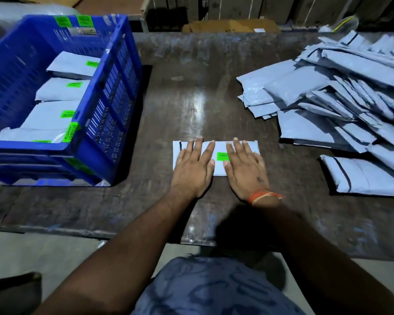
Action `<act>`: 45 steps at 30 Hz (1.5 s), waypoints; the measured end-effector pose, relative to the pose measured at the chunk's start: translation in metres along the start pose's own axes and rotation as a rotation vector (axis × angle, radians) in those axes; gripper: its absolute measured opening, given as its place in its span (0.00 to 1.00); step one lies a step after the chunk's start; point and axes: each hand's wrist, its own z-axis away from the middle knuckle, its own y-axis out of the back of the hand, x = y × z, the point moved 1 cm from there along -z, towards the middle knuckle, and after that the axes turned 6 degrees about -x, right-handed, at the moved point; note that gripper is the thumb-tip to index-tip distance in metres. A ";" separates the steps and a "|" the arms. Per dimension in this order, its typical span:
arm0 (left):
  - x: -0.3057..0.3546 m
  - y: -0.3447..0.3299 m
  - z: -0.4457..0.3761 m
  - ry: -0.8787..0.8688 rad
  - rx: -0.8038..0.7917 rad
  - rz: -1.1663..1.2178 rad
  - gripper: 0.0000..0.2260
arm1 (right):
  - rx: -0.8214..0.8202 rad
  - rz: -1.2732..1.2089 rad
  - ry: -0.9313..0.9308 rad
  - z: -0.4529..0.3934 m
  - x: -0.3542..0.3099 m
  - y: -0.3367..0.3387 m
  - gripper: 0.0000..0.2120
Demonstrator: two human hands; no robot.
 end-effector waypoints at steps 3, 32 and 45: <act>-0.005 0.004 -0.001 0.014 0.013 -0.028 0.26 | 0.006 -0.024 -0.106 0.003 0.015 0.004 0.28; -0.046 0.053 -0.002 0.611 0.164 1.023 0.17 | -0.076 -1.444 -0.329 -0.006 0.024 0.046 0.15; -0.078 0.188 -0.003 0.336 0.221 1.219 0.09 | 0.051 -1.438 -0.012 -0.047 -0.005 0.133 0.09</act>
